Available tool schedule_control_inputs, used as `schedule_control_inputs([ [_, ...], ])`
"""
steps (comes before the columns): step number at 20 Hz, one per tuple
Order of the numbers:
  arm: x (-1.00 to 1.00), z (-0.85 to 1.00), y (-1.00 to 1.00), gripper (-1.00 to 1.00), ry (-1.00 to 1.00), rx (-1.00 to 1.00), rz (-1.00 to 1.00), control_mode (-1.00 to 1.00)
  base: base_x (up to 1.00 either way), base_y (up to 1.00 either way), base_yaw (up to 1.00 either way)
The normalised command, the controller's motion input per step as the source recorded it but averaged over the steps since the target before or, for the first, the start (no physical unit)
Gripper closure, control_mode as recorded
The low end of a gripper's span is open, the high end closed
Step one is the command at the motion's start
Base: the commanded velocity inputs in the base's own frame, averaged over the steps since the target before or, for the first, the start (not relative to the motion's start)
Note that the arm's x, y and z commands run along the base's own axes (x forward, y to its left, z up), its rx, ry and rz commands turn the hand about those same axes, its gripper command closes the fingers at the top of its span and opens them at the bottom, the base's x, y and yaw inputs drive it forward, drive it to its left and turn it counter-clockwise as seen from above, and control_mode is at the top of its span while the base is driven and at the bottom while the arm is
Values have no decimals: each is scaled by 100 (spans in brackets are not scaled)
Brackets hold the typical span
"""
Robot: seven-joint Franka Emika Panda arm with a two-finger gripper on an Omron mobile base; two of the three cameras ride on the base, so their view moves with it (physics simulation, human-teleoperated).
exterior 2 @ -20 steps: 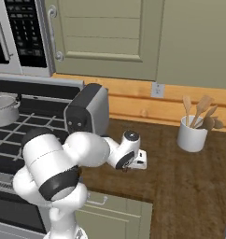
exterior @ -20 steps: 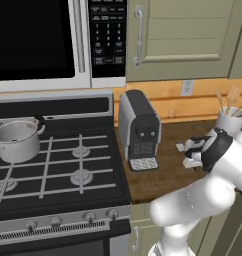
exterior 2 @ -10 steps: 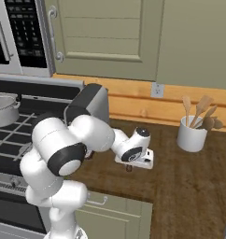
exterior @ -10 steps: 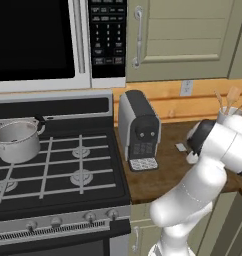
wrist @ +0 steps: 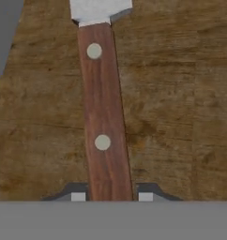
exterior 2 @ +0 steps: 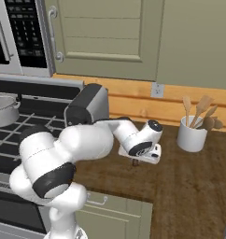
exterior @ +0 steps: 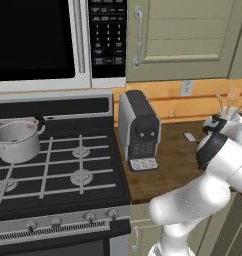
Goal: Put the bell pepper and avocado in the pot. Retrieve the spatula and lightly stir the vegetables in the pot.
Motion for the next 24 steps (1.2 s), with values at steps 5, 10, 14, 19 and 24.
schedule_control_inputs([
  [5, -61, 100, 55, 100, -9, 0, -5, -100, 0, 0, 0],
  [10, -57, 100, 72, 100, 0, 0, -13, -100, 0, 0, 0],
  [14, -81, 100, 31, 100, 8, 11, -20, -100, 0, 0, 0],
  [19, -95, 57, 20, 100, 8, 13, -20, -100, 0, 0, 0],
  [24, -38, 40, 41, 100, 15, 1, -12, -100, 0, 0, 0],
])
